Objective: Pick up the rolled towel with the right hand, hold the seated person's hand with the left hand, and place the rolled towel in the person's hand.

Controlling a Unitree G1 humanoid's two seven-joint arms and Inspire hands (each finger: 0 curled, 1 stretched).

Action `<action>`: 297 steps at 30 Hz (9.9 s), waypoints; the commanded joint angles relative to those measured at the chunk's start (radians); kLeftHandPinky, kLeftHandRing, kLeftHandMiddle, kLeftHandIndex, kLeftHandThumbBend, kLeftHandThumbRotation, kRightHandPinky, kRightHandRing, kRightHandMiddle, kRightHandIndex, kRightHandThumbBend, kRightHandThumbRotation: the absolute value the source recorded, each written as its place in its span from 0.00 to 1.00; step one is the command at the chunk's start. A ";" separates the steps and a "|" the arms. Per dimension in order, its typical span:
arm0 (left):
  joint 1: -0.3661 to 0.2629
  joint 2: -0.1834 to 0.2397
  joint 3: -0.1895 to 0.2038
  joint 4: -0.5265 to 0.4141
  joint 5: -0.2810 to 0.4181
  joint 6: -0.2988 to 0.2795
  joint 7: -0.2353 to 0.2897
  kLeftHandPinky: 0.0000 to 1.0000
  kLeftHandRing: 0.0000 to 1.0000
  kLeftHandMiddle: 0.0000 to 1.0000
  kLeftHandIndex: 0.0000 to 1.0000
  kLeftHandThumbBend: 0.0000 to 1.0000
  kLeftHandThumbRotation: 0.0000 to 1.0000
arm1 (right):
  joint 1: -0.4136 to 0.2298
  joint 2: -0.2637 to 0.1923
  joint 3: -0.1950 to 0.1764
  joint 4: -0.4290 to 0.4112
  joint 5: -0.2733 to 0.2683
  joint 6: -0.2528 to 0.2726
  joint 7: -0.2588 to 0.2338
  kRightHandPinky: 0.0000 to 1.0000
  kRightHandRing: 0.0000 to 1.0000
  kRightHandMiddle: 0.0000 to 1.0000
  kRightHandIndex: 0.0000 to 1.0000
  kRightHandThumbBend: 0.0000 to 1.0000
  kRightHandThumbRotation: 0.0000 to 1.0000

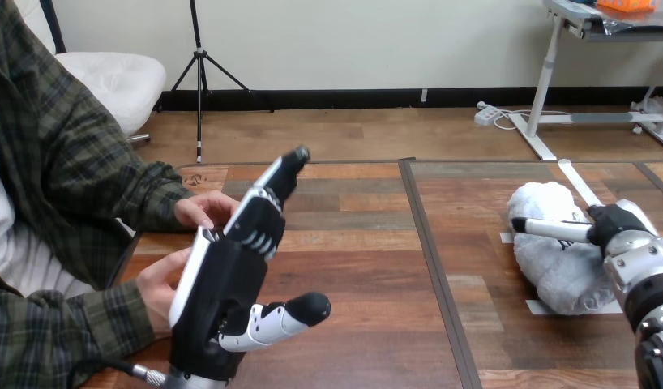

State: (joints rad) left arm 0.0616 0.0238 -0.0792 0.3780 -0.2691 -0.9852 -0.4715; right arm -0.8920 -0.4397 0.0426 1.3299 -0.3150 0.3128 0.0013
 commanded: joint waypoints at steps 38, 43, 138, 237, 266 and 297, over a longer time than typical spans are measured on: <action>-0.002 0.027 -0.065 -0.158 -0.205 -0.166 -0.106 0.88 0.93 0.92 0.88 1.00 0.55 | -0.037 0.078 0.150 0.032 -0.138 -0.043 -0.115 0.03 0.94 0.94 0.98 0.95 0.33; -0.007 0.041 -0.086 -0.171 -0.261 -0.145 -0.144 0.90 0.94 0.92 0.88 1.00 0.52 | -0.032 0.087 0.150 0.031 -0.139 -0.048 -0.131 0.01 0.90 0.91 0.96 0.92 0.25; 0.045 0.050 -0.026 -0.216 -0.186 -0.107 -0.116 0.85 0.91 0.90 0.87 1.00 0.50 | -0.026 0.105 -0.241 -0.059 0.329 -0.407 0.082 0.20 0.24 0.30 0.33 0.71 0.00; 0.094 0.587 0.321 -0.393 0.910 0.492 0.349 0.77 0.81 0.84 0.85 1.00 0.31 | 0.544 0.298 -0.232 -1.013 0.655 -0.586 0.580 0.10 0.16 0.29 0.33 0.73 0.00; -0.039 0.692 0.202 -0.128 1.035 0.515 0.514 0.72 0.80 0.82 0.83 1.00 0.26 | 0.692 0.257 -0.252 -1.362 0.790 -0.461 0.583 0.12 0.20 0.31 0.35 0.77 0.00; -0.255 0.739 -0.021 0.273 1.141 0.522 0.726 0.75 0.80 0.81 0.82 1.00 0.30 | 0.787 0.194 -0.278 -1.650 0.940 -0.342 0.572 0.12 0.20 0.28 0.30 0.71 0.00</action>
State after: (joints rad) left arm -0.0953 0.7328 -0.0587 0.5916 0.8585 -0.4579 0.2067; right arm -0.0771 -0.2288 -0.2116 -0.2387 0.5930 -0.0297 0.5826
